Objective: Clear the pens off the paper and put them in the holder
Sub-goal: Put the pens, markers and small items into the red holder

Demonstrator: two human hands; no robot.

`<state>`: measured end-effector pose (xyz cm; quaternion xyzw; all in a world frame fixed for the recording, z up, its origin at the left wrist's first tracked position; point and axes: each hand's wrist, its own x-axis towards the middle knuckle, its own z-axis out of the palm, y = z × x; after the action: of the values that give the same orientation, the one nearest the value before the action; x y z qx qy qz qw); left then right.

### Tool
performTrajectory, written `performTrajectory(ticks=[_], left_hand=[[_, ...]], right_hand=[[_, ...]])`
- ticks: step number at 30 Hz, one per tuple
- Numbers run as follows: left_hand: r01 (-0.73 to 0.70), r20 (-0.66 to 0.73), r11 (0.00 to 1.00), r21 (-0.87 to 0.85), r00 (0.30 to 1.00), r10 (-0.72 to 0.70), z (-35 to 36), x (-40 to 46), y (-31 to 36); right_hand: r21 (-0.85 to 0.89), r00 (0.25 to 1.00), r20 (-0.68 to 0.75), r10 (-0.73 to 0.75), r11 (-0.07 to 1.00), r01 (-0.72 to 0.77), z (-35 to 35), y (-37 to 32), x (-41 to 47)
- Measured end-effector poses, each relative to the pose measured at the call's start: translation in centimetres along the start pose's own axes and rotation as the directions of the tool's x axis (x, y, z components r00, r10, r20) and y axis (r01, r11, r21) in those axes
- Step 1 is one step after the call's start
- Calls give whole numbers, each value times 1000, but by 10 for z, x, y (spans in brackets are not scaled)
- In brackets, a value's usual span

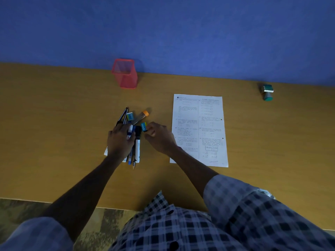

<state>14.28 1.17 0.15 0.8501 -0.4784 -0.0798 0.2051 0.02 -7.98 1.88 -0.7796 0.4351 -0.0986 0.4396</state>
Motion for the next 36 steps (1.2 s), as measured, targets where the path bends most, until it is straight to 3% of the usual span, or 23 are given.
performTrajectory(ticks=[9,13,24,30,36], left_hand=[[8,154,1000,-3,988,-7,-11,8,10],[14,149,1000,-25,989,-10,-12,10,11],[22,132,996,-91,991,-10,-13,15,8],[-39,-49,981,-187,998,31,-30,40,9],[-126,-191,961,-248,978,79,-66,85,15]], right_hand=[[-248,999,-19,-39,968,33,27,-26,10],[-356,1000,9,-26,934,28,33,-35,13],[-170,1000,-11,-7,986,5,31,-38,14],[-57,972,-235,-2,998,-12,12,-45,26],[75,923,-382,-51,993,86,-15,-66,47]])
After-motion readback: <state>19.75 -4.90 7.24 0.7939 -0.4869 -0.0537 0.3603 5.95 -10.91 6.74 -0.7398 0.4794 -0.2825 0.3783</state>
